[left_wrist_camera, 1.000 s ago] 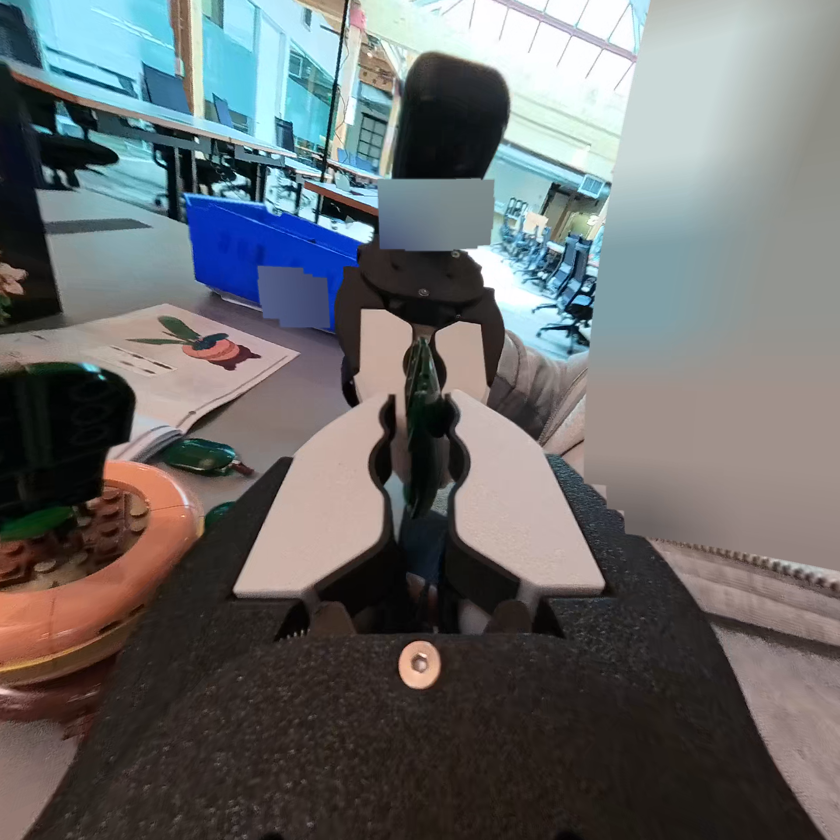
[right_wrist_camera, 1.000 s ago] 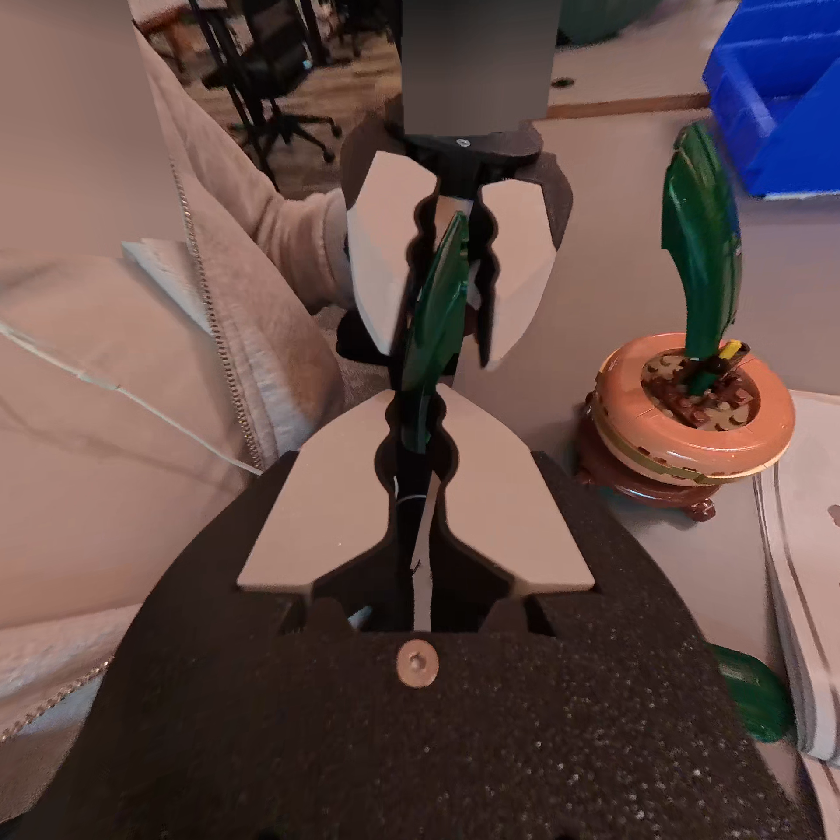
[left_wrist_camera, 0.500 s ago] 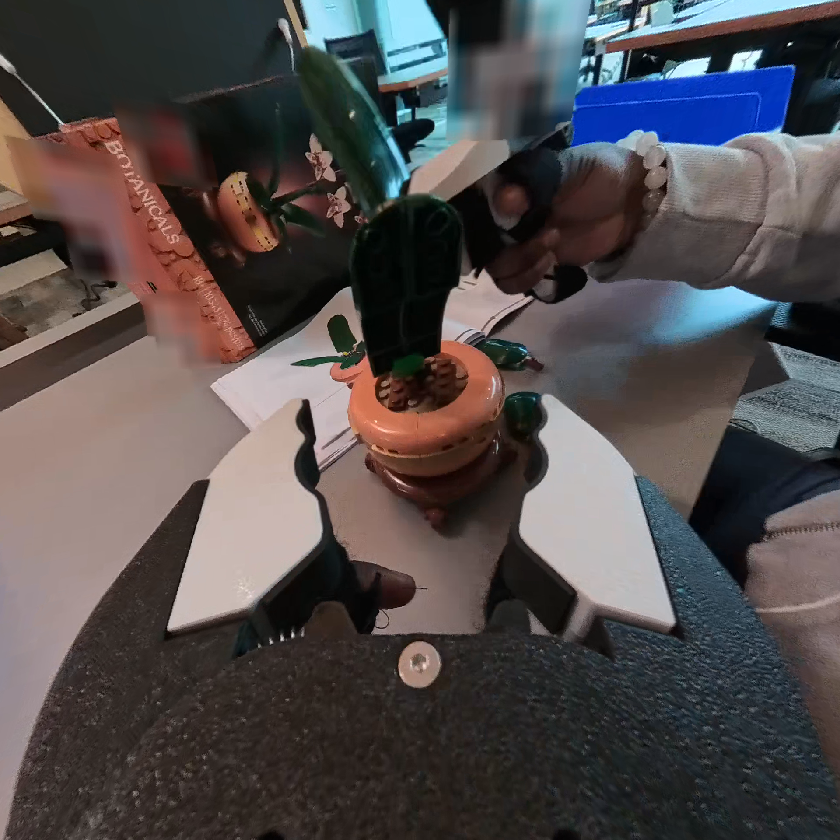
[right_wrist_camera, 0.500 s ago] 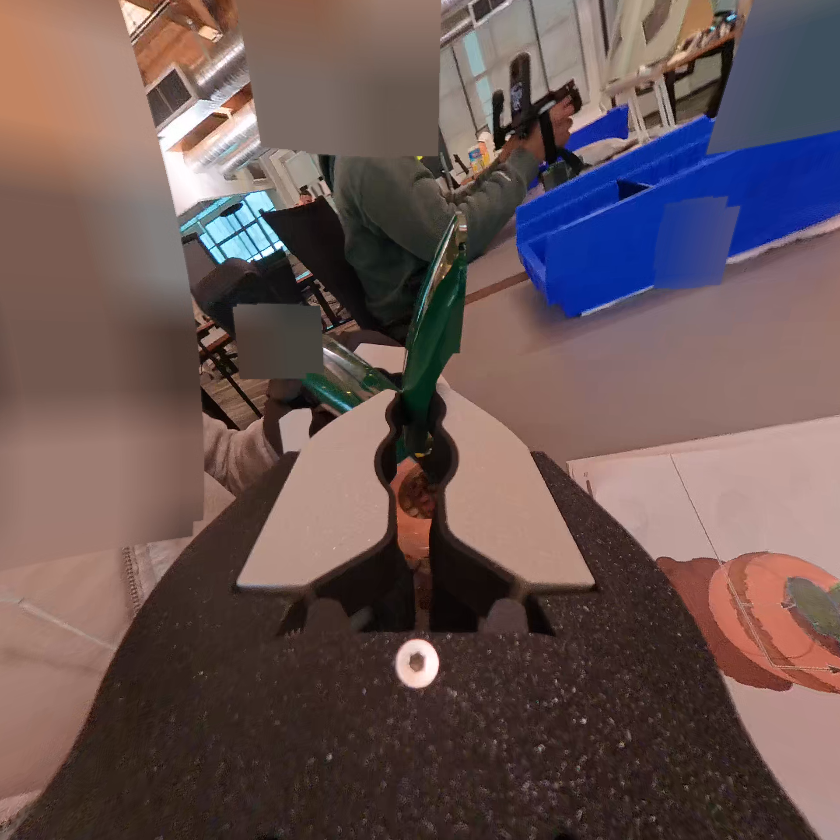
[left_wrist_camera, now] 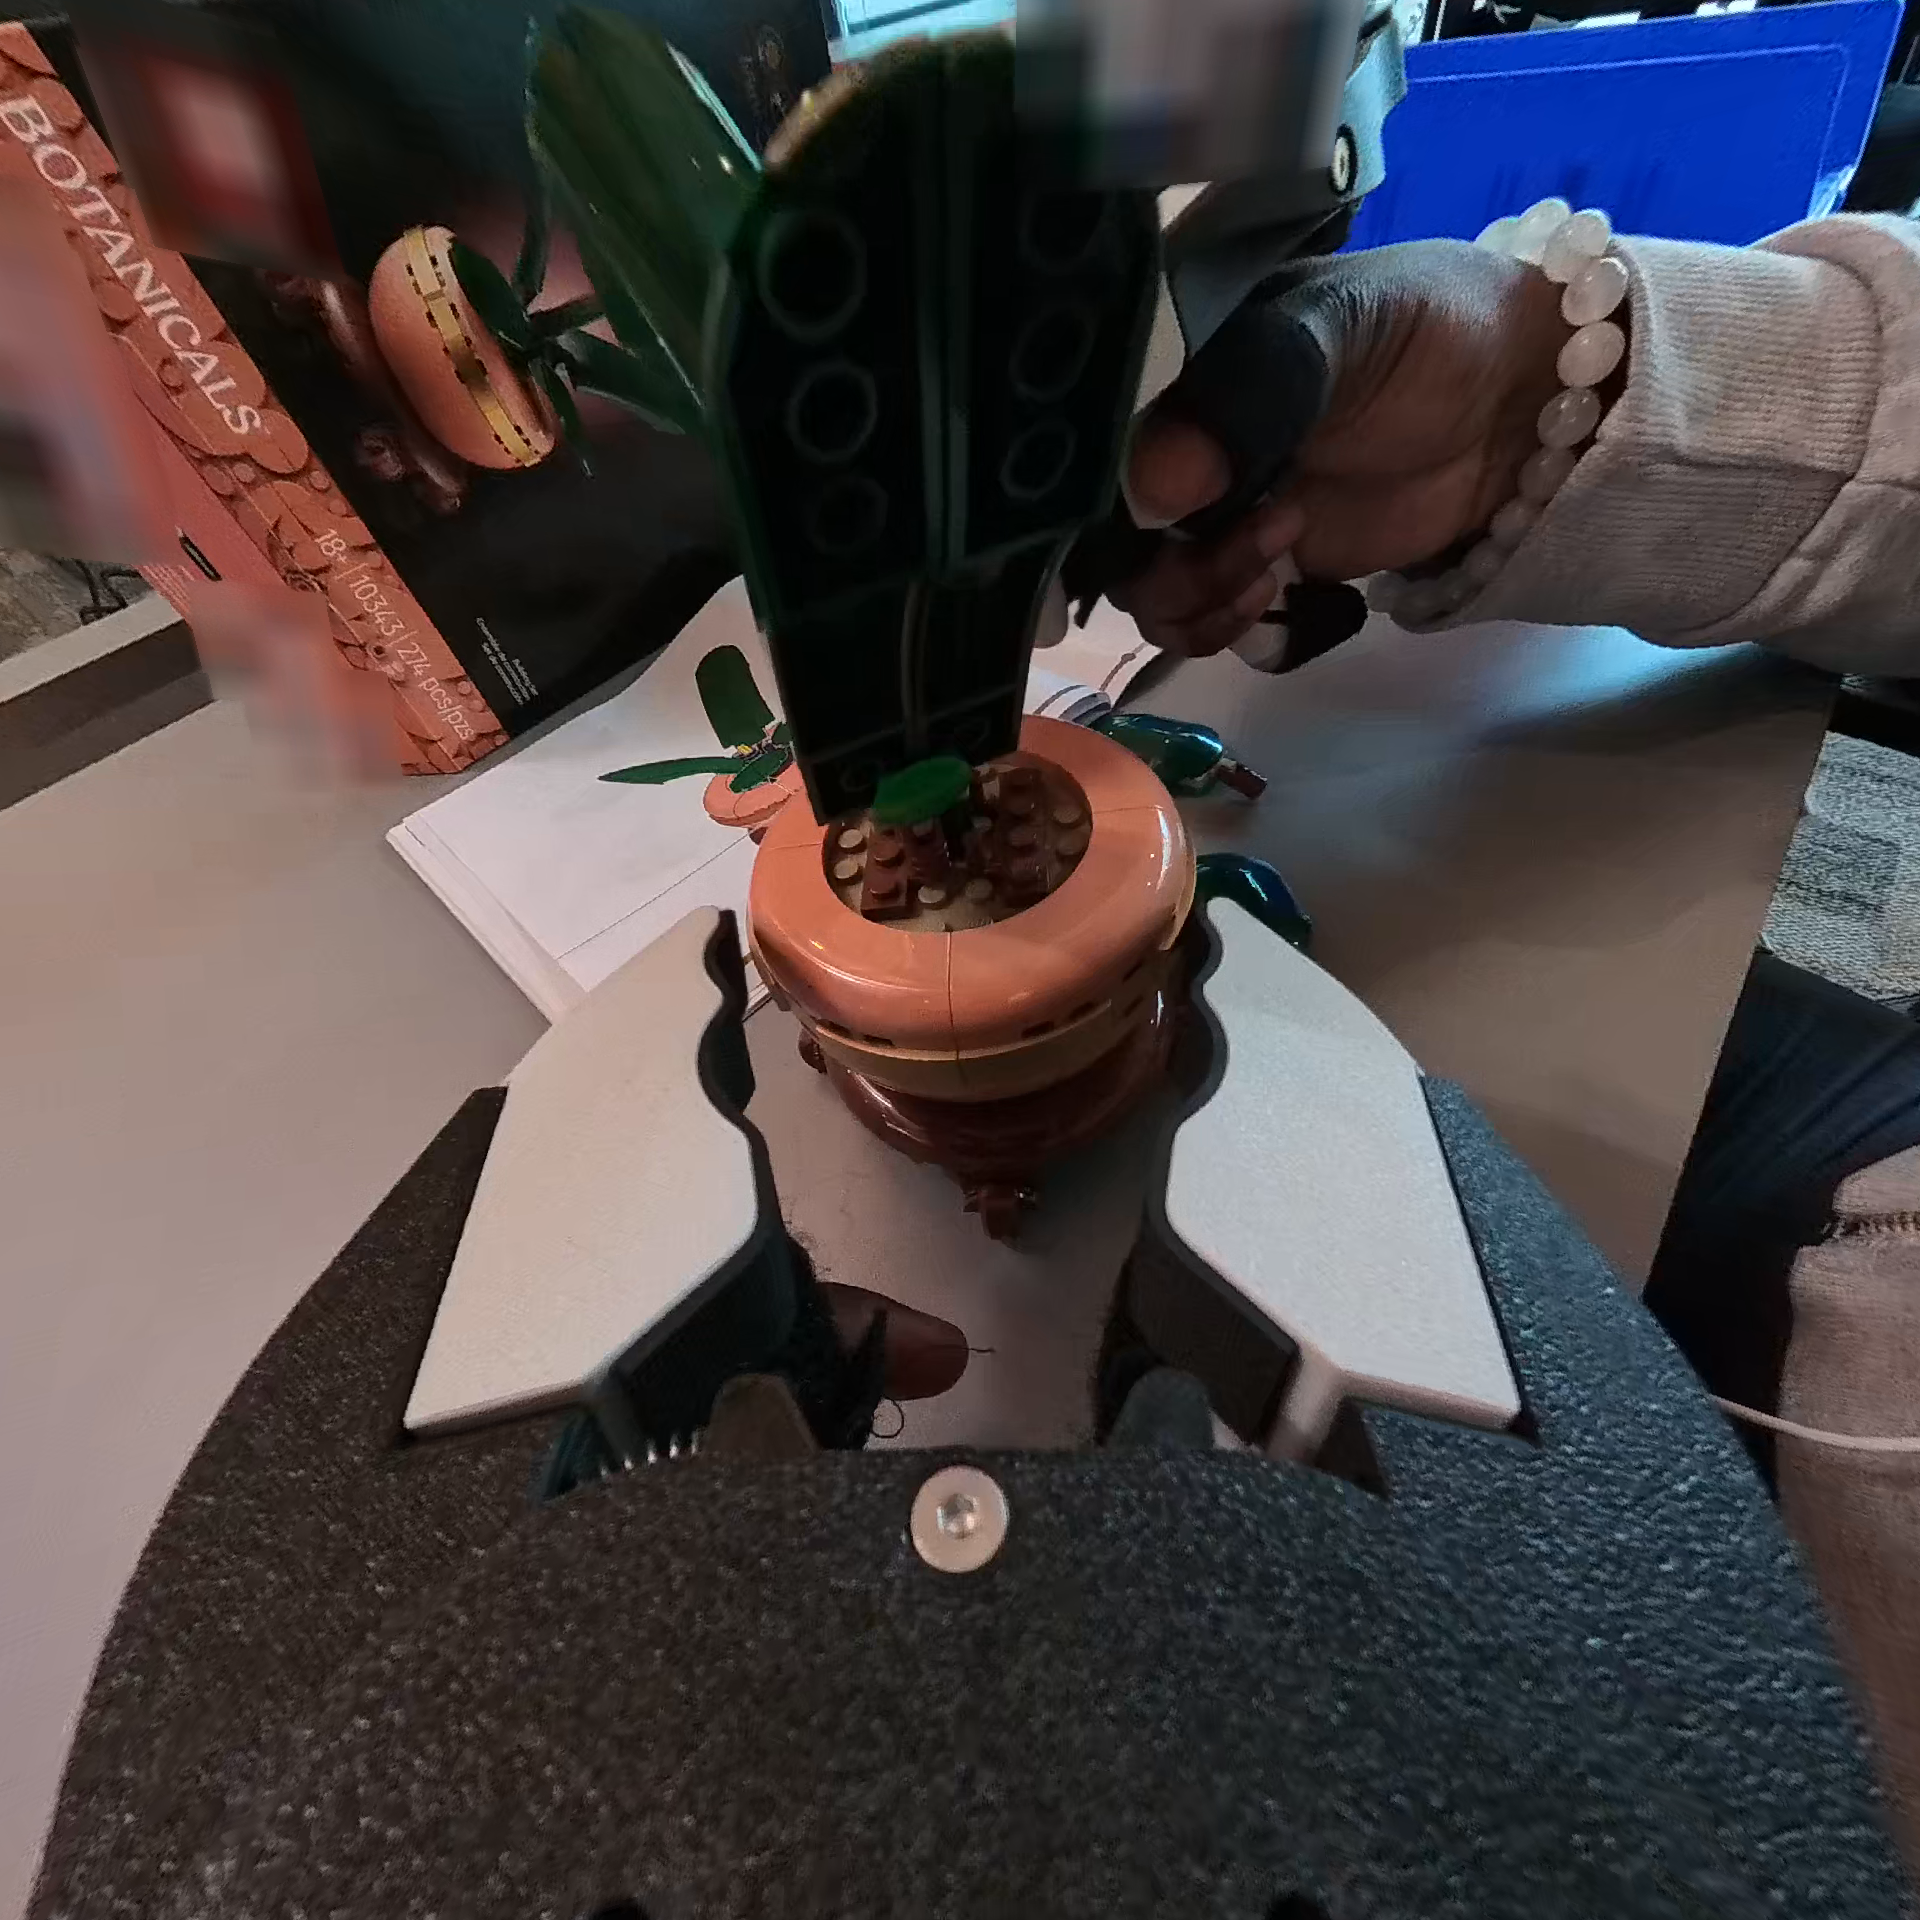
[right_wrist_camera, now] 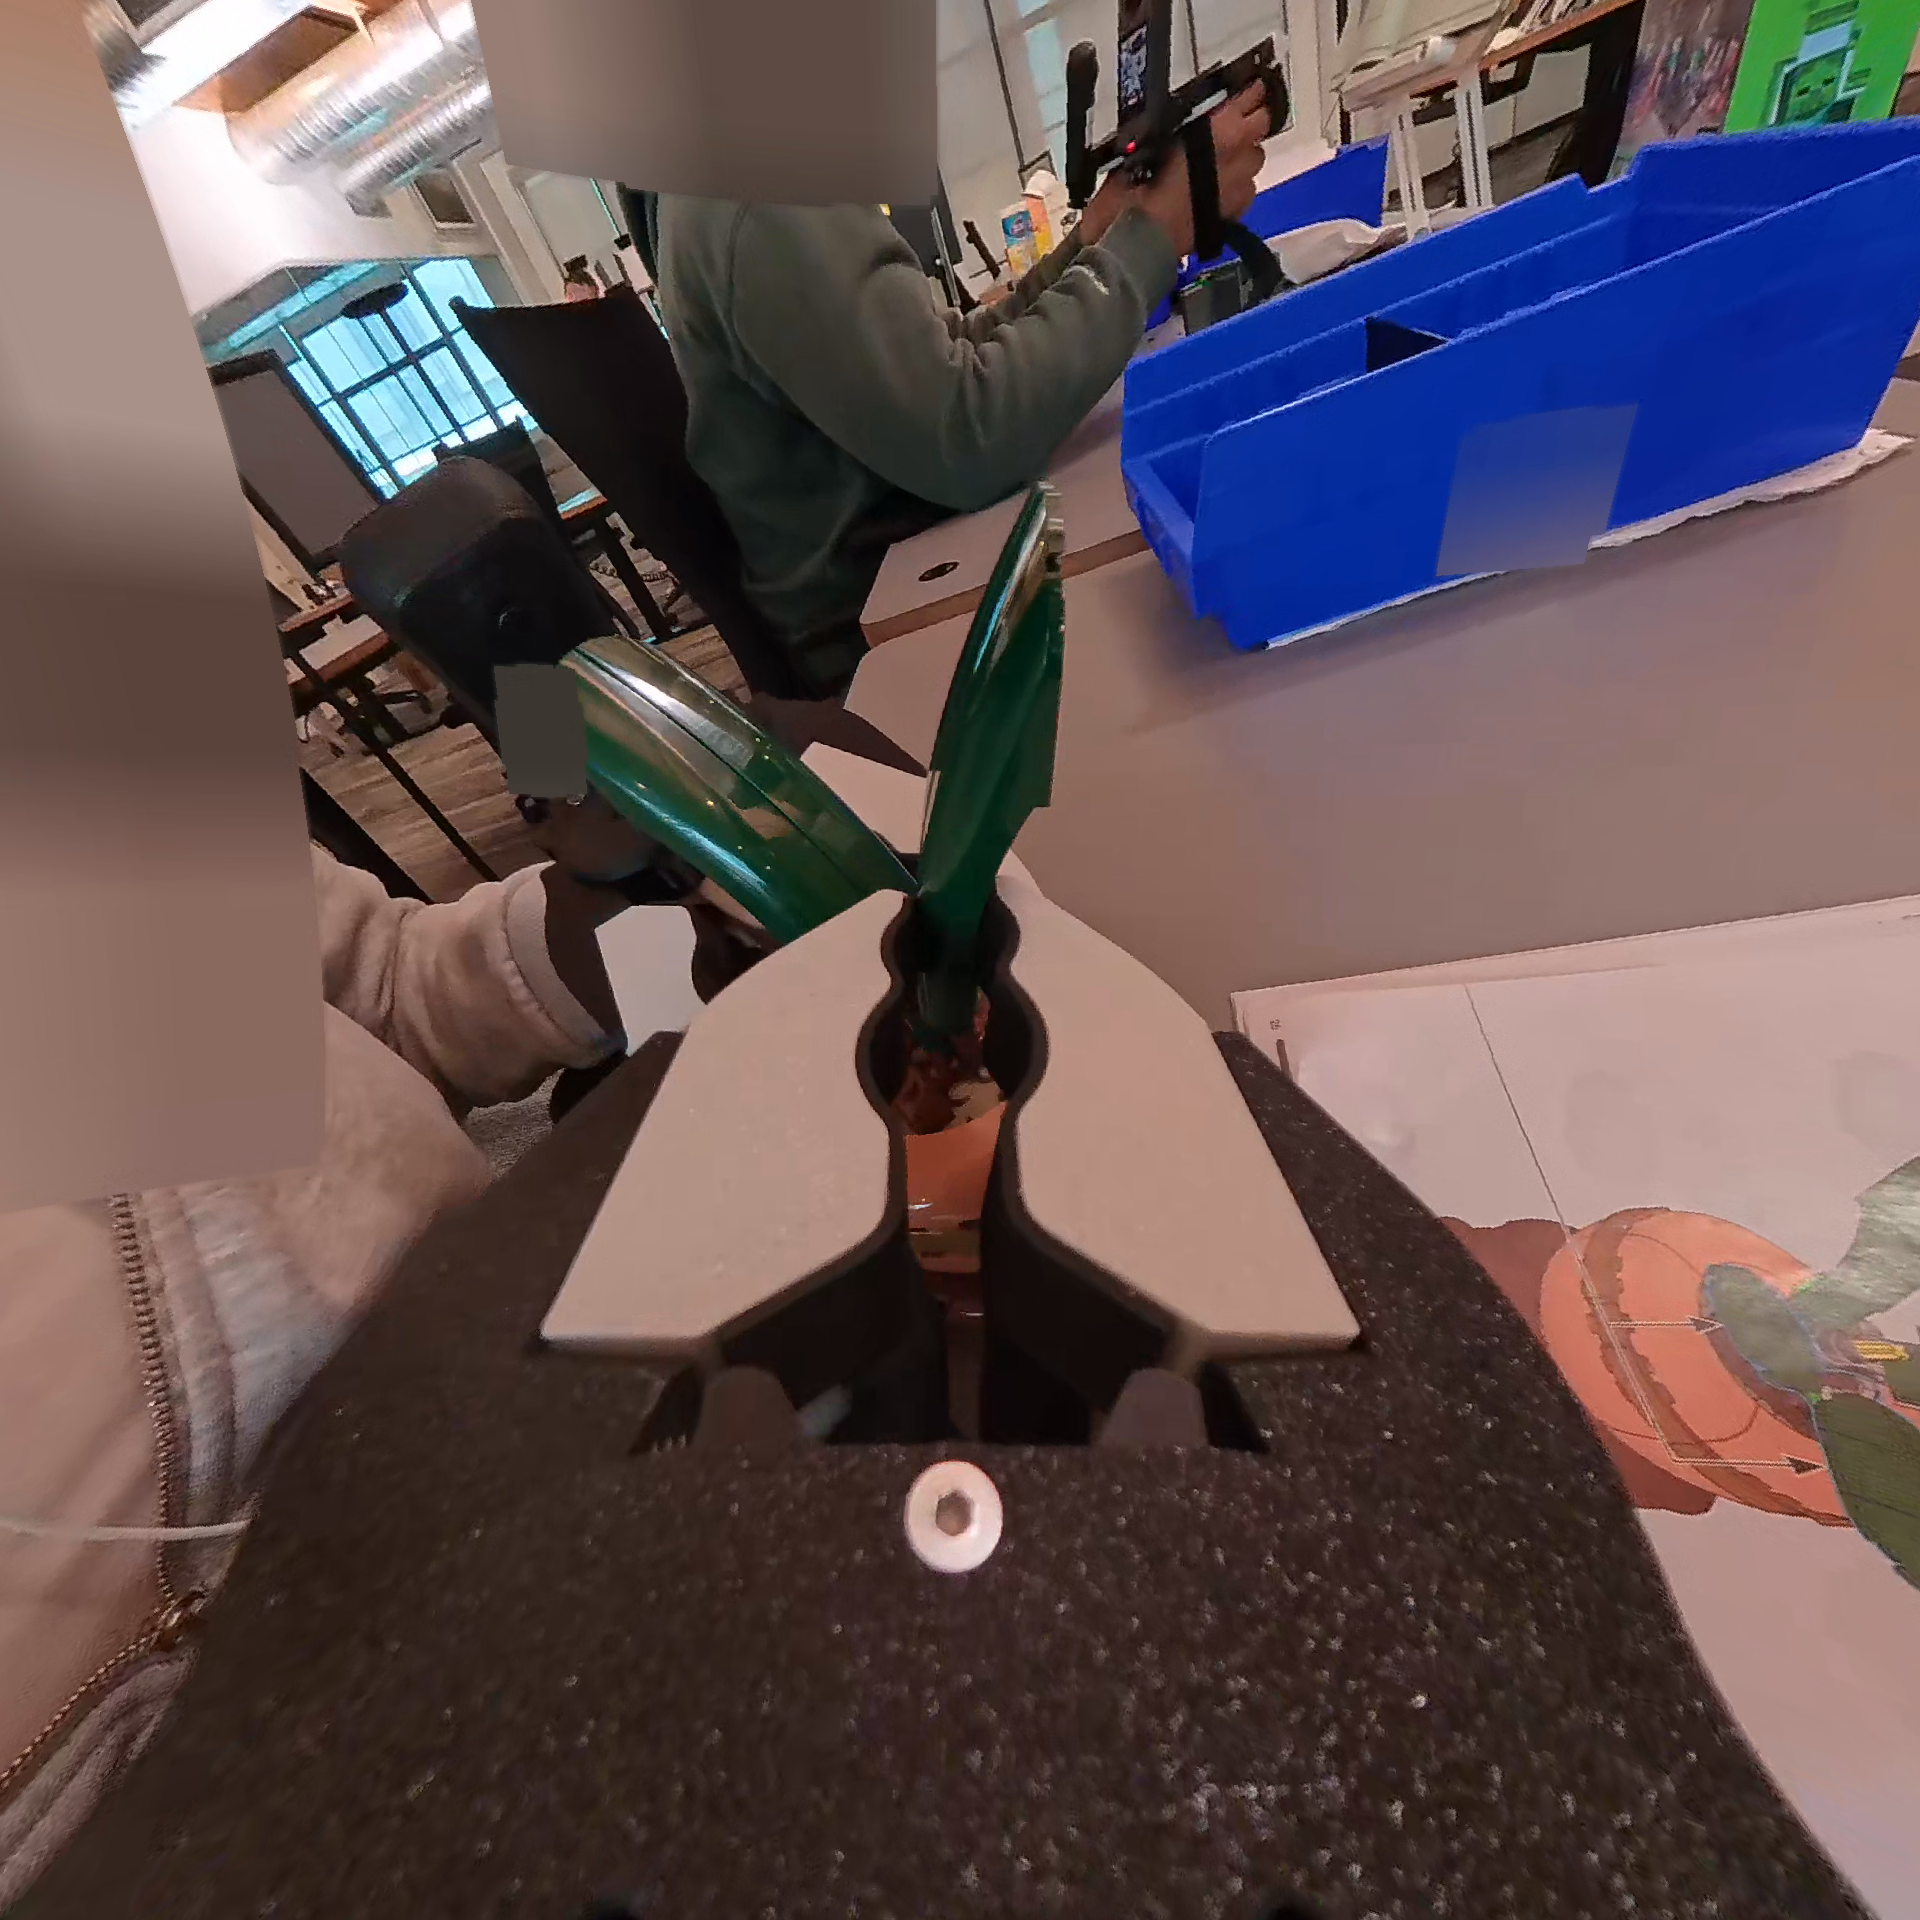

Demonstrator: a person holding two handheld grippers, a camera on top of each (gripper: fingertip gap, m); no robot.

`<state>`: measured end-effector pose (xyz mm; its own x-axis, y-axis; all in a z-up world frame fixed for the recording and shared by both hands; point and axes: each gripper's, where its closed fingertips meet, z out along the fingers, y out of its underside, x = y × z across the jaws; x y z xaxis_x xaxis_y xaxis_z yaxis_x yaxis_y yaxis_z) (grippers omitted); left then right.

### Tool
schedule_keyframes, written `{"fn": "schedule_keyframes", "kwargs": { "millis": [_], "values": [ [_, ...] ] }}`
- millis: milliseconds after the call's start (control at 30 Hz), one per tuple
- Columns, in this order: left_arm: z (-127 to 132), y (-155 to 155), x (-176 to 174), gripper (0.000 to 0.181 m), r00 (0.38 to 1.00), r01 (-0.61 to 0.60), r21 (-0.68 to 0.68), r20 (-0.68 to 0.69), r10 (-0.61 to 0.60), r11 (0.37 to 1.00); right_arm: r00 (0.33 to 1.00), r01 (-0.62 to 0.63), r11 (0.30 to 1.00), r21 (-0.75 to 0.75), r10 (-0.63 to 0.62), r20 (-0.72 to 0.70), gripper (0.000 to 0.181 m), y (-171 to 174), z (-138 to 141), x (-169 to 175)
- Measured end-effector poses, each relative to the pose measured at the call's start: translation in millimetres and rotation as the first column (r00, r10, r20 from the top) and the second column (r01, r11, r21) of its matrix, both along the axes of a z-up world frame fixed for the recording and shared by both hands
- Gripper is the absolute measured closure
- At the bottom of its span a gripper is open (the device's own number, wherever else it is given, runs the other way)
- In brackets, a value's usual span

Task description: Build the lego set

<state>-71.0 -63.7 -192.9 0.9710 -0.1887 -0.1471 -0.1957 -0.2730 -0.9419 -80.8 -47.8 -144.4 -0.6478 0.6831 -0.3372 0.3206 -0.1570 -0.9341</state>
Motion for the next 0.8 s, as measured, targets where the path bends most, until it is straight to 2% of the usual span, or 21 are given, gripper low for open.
{"fn": "schedule_keyframes", "kwargs": {
  "millis": [133, 800],
  "values": [
    [-0.4, 0.3, 0.9, 0.103, 1.000, 0.012, -0.001, 0.002, -0.012, 1.000, 1.000, -0.012, 0.999, -0.035, 0.012, 0.005, 0.172, -2.6, 1.3, -1.0],
    [-0.4, 1.3, 1.2, 0.103, 1.000, 0.022, 0.007, -0.003, -0.022, 1.000, 1.000, -0.014, 0.989, 0.144, 0.015, -0.007, 0.172, -5.5, -3.0, -0.8]
  ]
}}
